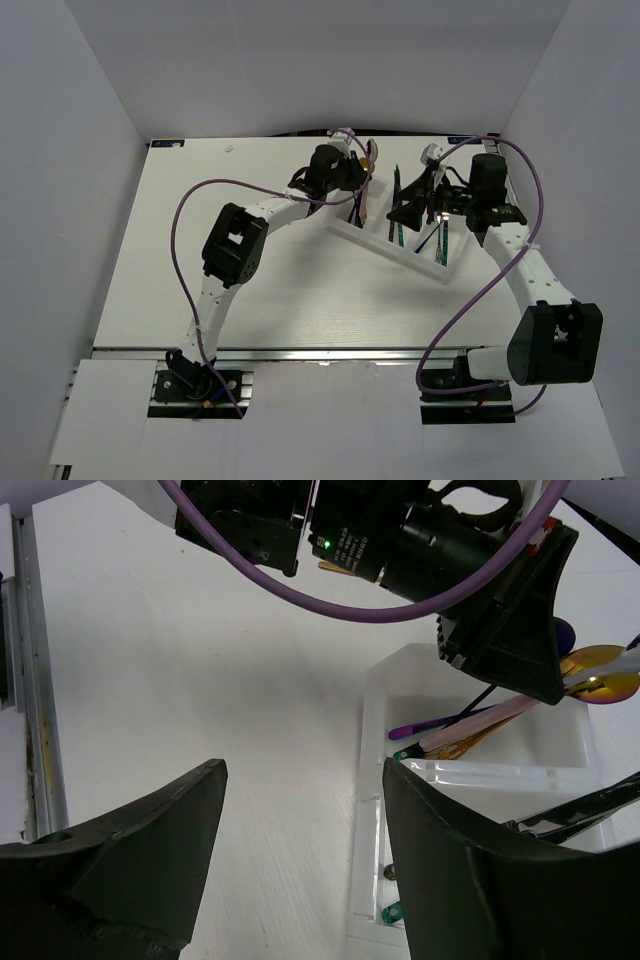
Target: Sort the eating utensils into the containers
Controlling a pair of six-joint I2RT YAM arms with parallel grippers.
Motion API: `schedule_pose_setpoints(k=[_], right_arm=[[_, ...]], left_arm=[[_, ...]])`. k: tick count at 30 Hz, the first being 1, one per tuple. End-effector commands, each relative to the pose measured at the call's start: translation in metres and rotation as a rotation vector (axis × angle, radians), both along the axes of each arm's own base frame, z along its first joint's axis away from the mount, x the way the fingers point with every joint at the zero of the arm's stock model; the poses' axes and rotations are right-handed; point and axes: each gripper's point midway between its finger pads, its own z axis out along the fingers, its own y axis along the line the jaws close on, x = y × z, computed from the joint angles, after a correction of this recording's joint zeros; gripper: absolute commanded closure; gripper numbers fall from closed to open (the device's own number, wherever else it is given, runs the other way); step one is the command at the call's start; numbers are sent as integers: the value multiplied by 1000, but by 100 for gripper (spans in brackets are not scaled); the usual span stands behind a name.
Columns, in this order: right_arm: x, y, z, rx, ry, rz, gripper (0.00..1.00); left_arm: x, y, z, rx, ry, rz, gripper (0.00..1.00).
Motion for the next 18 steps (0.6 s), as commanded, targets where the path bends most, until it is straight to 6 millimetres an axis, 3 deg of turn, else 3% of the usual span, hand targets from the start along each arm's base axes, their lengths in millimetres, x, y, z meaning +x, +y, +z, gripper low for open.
schedule_pose_setpoints(k=[1, 13, 18], right_arm=[[0, -1, 9, 16, -35, 11, 30], [4, -3, 4, 11, -23, 0, 29], [5, -4, 3, 9, -20, -5, 29]], left_arm=[[-7, -2, 27, -22, -47, -13, 78], [-17, 6, 33, -16, -43, -15, 63], [-22, 8, 53, -24, -69, -20, 51]])
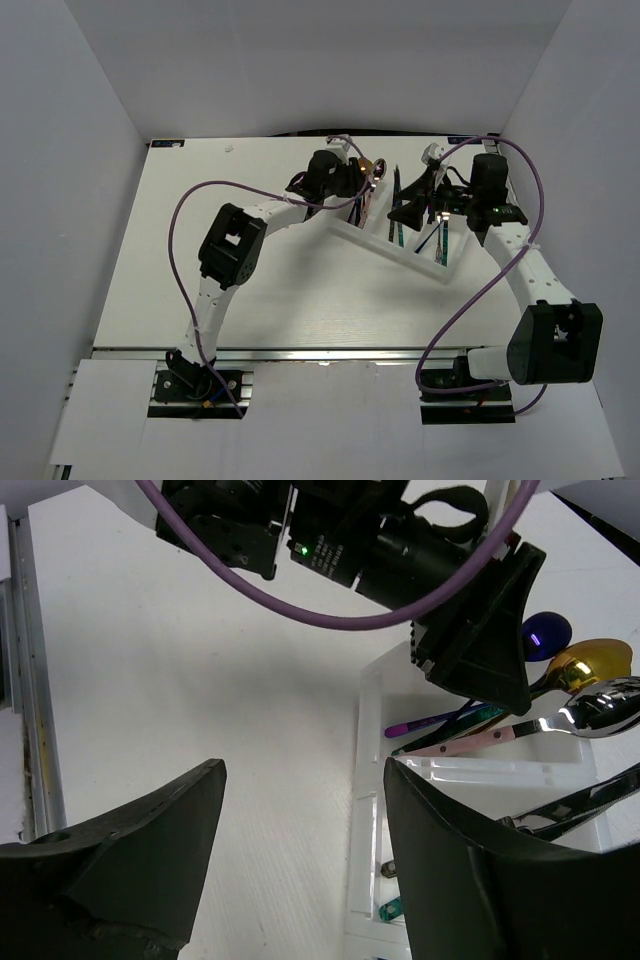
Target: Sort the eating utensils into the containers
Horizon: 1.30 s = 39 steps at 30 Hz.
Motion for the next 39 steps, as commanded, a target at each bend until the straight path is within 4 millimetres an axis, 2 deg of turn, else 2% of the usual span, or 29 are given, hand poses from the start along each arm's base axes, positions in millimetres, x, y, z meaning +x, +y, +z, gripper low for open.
schedule_pose_setpoints(k=[1, 5, 9, 12, 13, 14, 17, 18, 19, 21, 23, 25, 26, 29, 38, 39], right_arm=[[3, -2, 3, 9, -20, 2, 29], [4, -3, 4, 9, -23, -2, 29], [4, -5, 3, 5, -29, -3, 28], [3, -5, 3, 0, -30, 3, 27], [3, -4, 3, -1, -31, 10, 26], [2, -4, 3, -1, -28, 12, 26], [2, -4, 1, -1, -20, 17, 24], [2, -4, 0, -3, -19, 17, 24], [3, -5, 0, -4, -22, 17, 24], [3, -4, -1, -6, -17, 18, 24], [3, -5, -2, -7, -17, 17, 24], [4, -4, -5, -9, -9, 17, 23], [4, -4, -5, -10, -11, 18, 23], [5, -5, -8, -11, -2, 22, 23], [2, -3, -6, -12, -5, 42, 22], [2, -3, -6, -12, -5, 42, 22]], left_arm=[[-8, -1, 82, -63, -127, -18, 48], [-14, 8, 118, -52, -194, -21, 42], [-22, 27, 123, 38, -210, -63, 38], [-27, 55, 110, 122, -192, -117, 35], [-29, 71, 97, 147, -135, -131, 25], [-28, 82, 93, 176, -136, -144, 20], [-25, 123, 80, 217, -85, -142, 12], [-26, 134, 74, 236, -56, -138, 12], [-18, 152, 70, 266, -58, -114, 12], [-11, 170, 59, 330, -53, -95, 10], [-3, 188, 40, 429, -45, -83, 9], [1, 196, 27, 513, -69, -123, 9], [2, 197, 12, 537, -53, -143, 8], [5, 198, -8, 611, -95, -222, 8], [31, 192, -30, 697, -195, -330, 7], [37, 191, -26, 703, -210, -325, 7]])
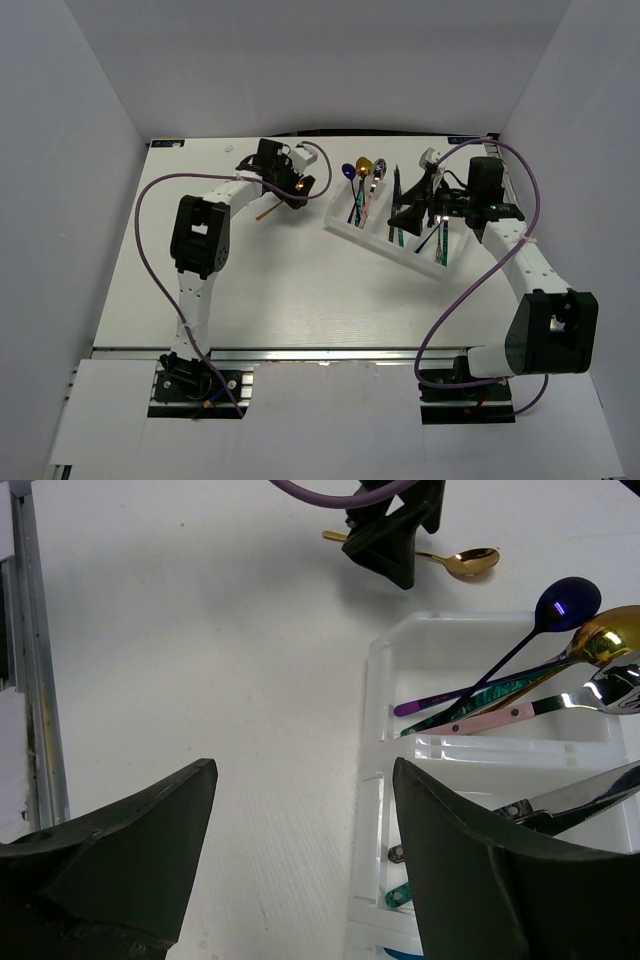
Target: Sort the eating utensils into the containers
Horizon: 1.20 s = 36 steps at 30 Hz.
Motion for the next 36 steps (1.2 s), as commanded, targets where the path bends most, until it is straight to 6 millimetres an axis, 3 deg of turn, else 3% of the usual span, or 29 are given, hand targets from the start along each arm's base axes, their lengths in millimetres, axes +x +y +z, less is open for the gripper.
schedule_pose_setpoints(k=[1, 13, 22, 35, 36], right_arm=[[1, 0, 16, 10, -56, 24, 22], [0, 0, 18, 8, -61, 29, 22], [-1, 1, 20, 9, -70, 32, 22], [-2, -2, 24, 8, -84, 27, 22], [-2, -2, 24, 8, -85, 27, 22]], left_arm=[[23, -2, 27, 22, -108, -56, 8], [36, 0, 9, 50, -114, -59, 24], [33, 7, -2, 11, -59, -32, 42], [28, 12, -21, 1, 3, -4, 58], [26, 12, -22, 4, 10, -4, 65]])
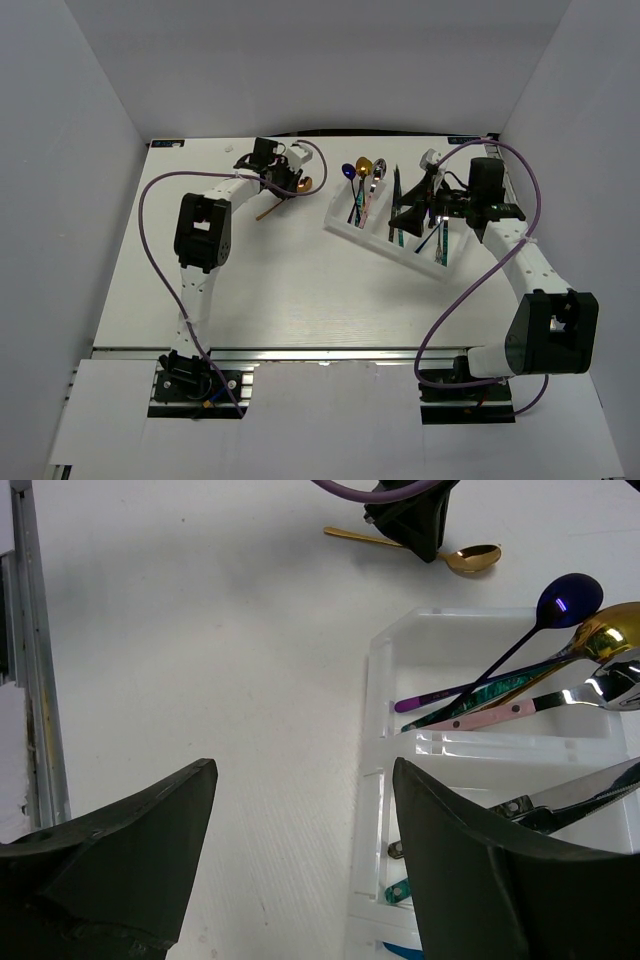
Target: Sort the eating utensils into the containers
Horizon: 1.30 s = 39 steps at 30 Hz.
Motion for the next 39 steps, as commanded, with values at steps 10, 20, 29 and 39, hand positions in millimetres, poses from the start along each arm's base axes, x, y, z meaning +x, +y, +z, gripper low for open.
schedule_pose_setpoints(k=[10, 20, 29, 39], right_arm=[[2, -4, 26, 16, -85, 7, 22], [4, -9, 28, 24, -88, -18, 22], [6, -13, 29, 28, -87, -35, 22], [7, -16, 30, 29, -90, -45, 22]], left_arm=[[-8, 9, 4, 2, 38, 72, 100], [4, 18, 97, -26, -211, 76, 100], [-50, -30, 194, -751, 15, 338, 100], [-55, -111, 207, -895, 123, 232, 100]])
